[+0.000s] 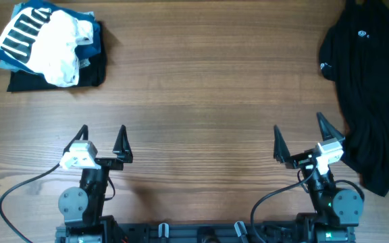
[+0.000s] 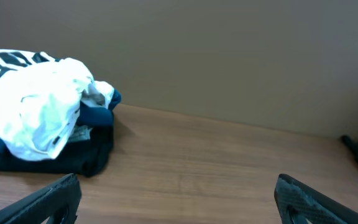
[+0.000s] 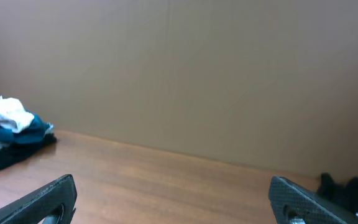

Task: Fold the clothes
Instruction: 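Reach the right gripper to the black polo shirt and grasp it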

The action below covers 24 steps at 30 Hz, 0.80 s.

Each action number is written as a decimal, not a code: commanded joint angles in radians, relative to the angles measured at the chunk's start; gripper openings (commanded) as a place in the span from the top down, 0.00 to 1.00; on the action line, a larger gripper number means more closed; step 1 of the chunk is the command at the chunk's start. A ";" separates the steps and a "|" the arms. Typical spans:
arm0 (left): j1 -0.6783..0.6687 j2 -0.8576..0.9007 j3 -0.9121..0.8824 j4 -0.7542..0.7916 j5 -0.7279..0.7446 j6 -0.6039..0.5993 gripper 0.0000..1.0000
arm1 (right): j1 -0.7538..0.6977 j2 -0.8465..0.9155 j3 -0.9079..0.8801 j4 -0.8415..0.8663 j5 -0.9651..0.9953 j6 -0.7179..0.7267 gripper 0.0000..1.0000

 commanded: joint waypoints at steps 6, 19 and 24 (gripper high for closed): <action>0.003 0.081 0.213 -0.143 0.019 -0.021 0.00 | 0.005 0.390 0.253 0.059 -0.016 -0.048 0.00; 0.003 0.919 0.764 -0.496 0.238 -0.021 0.00 | 0.005 1.127 0.790 -0.132 -0.203 -0.069 0.00; 0.003 1.188 0.764 -0.466 0.319 -0.073 0.00 | 0.005 1.314 0.862 -0.165 -0.285 -0.074 0.00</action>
